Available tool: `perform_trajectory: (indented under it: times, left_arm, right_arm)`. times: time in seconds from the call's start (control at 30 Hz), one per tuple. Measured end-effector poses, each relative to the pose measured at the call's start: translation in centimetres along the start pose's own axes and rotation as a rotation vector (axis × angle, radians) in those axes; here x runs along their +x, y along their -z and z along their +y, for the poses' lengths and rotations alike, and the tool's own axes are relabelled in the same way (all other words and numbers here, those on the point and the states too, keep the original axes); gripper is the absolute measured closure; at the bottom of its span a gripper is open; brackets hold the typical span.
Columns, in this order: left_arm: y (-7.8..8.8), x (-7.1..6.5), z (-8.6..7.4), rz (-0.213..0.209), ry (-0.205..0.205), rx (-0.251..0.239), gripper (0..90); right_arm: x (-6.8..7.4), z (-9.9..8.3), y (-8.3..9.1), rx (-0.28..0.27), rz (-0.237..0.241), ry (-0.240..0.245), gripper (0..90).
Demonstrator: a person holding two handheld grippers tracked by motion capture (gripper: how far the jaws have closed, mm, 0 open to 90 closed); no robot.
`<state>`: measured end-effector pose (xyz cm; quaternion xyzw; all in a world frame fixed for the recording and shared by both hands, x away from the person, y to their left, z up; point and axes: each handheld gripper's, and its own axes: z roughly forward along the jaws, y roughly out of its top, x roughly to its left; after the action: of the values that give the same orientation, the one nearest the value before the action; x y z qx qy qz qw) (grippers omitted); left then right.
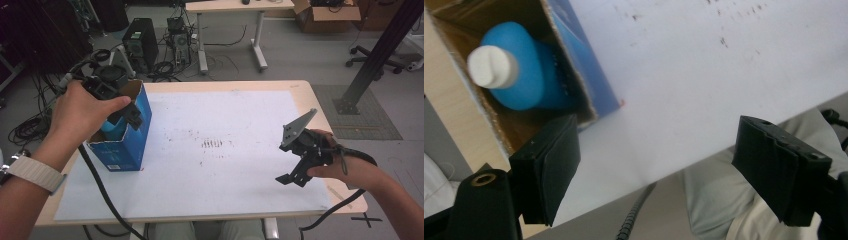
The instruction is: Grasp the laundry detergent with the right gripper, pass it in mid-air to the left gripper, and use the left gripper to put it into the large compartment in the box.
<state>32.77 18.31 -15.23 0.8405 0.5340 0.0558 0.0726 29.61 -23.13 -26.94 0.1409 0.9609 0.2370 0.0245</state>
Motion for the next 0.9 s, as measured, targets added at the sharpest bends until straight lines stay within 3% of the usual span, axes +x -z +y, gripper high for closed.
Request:
perform_trajectory:
  times: [0.57,0.9]
  left_arm:
    - [-0.8,-4.6,-0.4,-0.044,-0.152,-0.007,4.9]
    - [-0.9,-6.4,-0.3,-0.065,-0.194,-0.02,4.8]
  right_arm:
    - [0.1,-0.1,0.1,-0.002,-0.003,-0.008,5.1]
    - [0.2,0.2,0.2,-0.006,-0.005,-0.005,5.1]
